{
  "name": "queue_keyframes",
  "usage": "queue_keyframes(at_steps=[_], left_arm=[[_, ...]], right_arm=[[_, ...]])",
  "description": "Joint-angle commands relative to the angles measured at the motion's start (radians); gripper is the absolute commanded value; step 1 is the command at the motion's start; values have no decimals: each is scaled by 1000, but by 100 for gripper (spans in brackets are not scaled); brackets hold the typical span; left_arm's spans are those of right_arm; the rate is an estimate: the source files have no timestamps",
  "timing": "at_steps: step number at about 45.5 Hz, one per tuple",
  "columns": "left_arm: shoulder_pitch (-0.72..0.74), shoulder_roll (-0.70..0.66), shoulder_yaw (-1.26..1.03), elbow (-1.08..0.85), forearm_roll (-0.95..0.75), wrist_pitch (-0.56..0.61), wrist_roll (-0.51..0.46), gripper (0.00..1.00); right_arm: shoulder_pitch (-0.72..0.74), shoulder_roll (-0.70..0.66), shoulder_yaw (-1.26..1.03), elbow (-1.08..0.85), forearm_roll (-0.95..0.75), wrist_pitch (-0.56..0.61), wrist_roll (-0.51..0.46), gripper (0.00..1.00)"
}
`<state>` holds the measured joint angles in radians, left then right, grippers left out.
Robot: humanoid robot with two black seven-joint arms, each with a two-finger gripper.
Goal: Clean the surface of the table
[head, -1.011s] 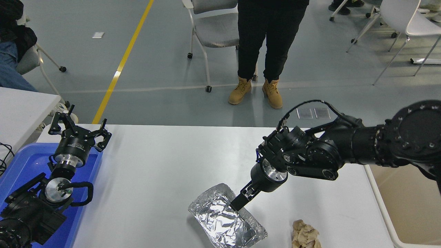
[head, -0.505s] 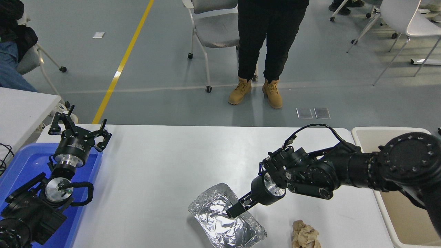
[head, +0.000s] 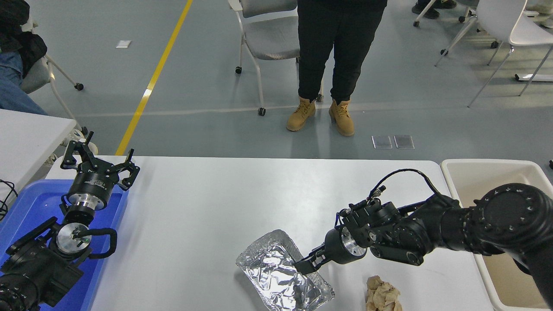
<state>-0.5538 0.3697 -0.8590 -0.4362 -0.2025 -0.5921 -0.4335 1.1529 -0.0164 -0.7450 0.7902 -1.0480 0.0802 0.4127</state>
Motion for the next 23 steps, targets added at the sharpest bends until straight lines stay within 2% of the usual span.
queue_keyframes(at_steps=[1,5,8,10,23], left_arm=[[0,0,0,-1,0,0,-1,100],[0,0,0,-1,0,0,1,100],[0,0,0,-1,0,0,1,100],[0,0,0,-1,0,0,1,100],[0,0,0,1,0,-2,-1,100]], right_arm=[[-19,0,-20,1,0,-27,3,62],[-21,-2,-24,-2,0,-19,5,38],[-18,-2,-25,-2,0,-11,8,12],[-15,-3,-31,-3,0,-10,14,0],[1,-7,-53,-6,17,-10,60,0]])
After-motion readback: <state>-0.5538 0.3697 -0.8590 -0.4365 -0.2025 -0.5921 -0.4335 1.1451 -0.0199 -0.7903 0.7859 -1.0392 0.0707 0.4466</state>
